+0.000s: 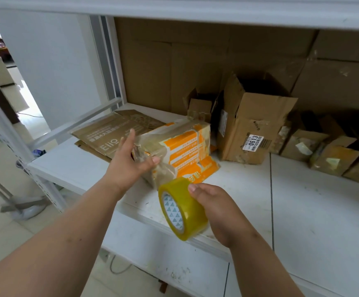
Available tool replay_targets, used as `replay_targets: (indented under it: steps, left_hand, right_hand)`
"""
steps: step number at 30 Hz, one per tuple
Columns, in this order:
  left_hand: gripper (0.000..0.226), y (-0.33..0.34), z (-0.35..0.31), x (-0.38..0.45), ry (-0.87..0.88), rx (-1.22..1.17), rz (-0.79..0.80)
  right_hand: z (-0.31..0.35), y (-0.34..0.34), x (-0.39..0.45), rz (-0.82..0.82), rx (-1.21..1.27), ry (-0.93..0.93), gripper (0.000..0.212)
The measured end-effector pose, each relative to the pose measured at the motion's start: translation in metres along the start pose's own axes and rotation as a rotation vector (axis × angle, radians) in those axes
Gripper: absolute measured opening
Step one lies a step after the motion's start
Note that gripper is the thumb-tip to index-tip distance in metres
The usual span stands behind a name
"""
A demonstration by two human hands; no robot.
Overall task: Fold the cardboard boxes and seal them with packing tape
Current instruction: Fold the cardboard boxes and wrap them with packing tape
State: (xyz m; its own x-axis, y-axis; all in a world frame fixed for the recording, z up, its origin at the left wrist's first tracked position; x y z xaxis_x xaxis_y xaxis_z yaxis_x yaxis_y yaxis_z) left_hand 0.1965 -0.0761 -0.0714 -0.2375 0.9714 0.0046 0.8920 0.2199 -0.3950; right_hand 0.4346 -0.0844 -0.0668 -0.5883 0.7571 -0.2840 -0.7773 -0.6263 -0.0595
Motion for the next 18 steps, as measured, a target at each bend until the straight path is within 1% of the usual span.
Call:
replay_targets:
  steps: [2, 3, 4, 5, 6, 7, 9, 11, 14, 15, 16, 17, 18]
  left_hand:
    - [0.106, 0.007, -0.001, -0.014, -0.012, -0.01, -0.173]
    - [0.097, 0.013, -0.001, -0.024, -0.014, -0.018, -0.245]
    - [0.085, 0.019, -0.002, -0.034, -0.019, -0.038, -0.277]
    - [0.071, 0.027, -0.002, -0.043, -0.044, -0.082, -0.266]
    - [0.064, 0.035, 0.0, -0.051, -0.092, -0.148, -0.224]
    - [0.062, 0.042, 0.002, -0.058, -0.148, -0.233, -0.164]
    - [0.066, 0.053, 0.002, -0.069, -0.26, -0.422, -0.046]
    - [0.061, 0.059, 0.001, -0.073, -0.323, -0.545, 0.002]
    - [0.028, 0.061, -0.002, -0.073, -0.318, -0.566, -0.01]
    - [0.02, 0.061, -0.004, -0.073, -0.315, -0.575, -0.018]
    - [0.016, 0.062, -0.006, -0.073, -0.313, -0.591, -0.029]
    - [0.014, 0.063, -0.008, -0.073, -0.312, -0.608, -0.044]
    - [0.013, 0.063, -0.01, -0.074, -0.31, -0.622, -0.061]
  right_hand:
    - [0.002, 0.0, 0.0, 0.0, 0.038, 0.007, 0.028]
    - [0.002, 0.001, -0.001, -0.001, 0.048, 0.005, 0.028]
    - [0.002, 0.001, -0.001, 0.002, 0.054, 0.004, 0.028]
    - [0.003, 0.001, -0.001, 0.01, 0.06, 0.0, 0.028]
    - [0.003, 0.001, -0.002, 0.021, 0.066, -0.005, 0.028]
    - [0.003, 0.001, -0.002, 0.034, 0.073, -0.011, 0.028]
    - [0.003, -0.001, -0.004, 0.055, 0.062, -0.031, 0.029]
    - [0.001, -0.004, -0.006, 0.08, 0.028, -0.064, 0.032]
    - [-0.004, -0.013, -0.011, 0.174, 0.001, -0.081, 0.042]
    - [-0.007, -0.019, -0.01, 0.165, -0.003, -0.07, 0.041]
    - [-0.013, -0.027, -0.009, 0.107, -0.011, -0.053, 0.039]
    - [-0.019, -0.037, -0.006, -0.005, -0.062, -0.023, 0.037]
    - [-0.027, -0.049, -0.003, -0.146, -0.18, 0.016, 0.033]
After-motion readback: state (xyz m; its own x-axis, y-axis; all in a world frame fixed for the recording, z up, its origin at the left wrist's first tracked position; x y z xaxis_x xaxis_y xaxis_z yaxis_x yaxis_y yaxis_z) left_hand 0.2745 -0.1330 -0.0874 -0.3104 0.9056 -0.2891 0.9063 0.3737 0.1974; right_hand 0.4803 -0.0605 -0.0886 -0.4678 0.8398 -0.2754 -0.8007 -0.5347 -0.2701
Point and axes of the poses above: each hand's wrist, its own x-axis towards the middle knuckle, its own y-axis out of the palm, z = x × y, the point moved 2 cm from there along x, towards the middle knuckle, and after that the axes turned 12 degrees about z, right-handed, at the moved point
